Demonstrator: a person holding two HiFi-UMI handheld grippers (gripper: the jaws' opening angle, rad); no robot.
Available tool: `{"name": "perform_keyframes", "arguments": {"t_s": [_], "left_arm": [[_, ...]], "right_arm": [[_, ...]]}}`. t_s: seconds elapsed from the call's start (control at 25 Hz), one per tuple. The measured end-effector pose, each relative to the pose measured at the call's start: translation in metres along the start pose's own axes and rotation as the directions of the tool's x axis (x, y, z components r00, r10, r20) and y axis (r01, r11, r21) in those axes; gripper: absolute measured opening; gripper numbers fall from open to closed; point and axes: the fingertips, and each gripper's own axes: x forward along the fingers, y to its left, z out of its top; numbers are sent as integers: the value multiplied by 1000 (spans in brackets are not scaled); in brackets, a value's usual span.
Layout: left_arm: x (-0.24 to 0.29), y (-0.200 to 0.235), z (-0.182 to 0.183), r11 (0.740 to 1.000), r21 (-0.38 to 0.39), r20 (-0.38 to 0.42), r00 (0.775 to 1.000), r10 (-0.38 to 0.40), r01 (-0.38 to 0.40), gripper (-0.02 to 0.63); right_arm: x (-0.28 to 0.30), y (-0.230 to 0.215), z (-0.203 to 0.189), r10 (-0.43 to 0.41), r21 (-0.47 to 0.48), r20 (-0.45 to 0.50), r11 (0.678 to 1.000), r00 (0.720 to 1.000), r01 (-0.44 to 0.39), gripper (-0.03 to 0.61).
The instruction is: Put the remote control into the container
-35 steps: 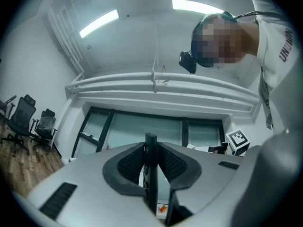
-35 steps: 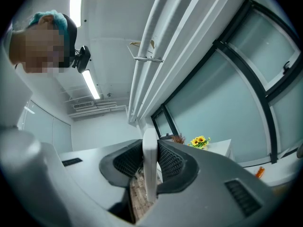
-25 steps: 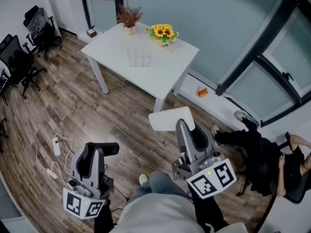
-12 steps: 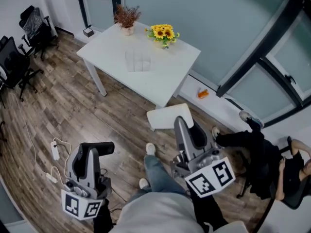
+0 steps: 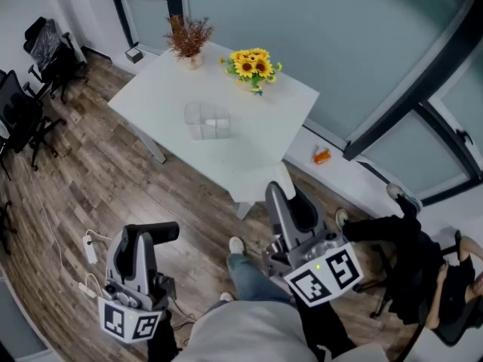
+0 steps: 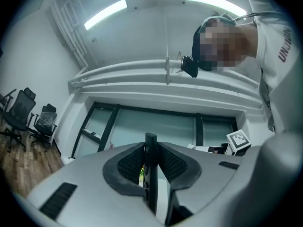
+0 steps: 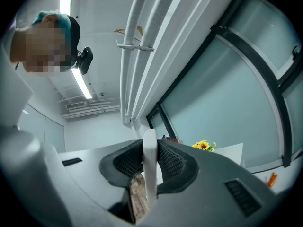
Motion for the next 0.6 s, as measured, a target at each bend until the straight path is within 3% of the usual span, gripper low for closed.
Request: {"name": "perform_keyframes", "arguments": {"t_s": [0.28,0.6], "left_arm": [[78,17,-7,1000,11,9,1000,29,-29,89],[127,37,-22,997,-16,16,997,81,-81,89]], "right_arm": [[63,-52,18,18,16,-7,1000,1000,-18,92],[109,-90,13,37,43,-26,998,999,-36,92]]}}
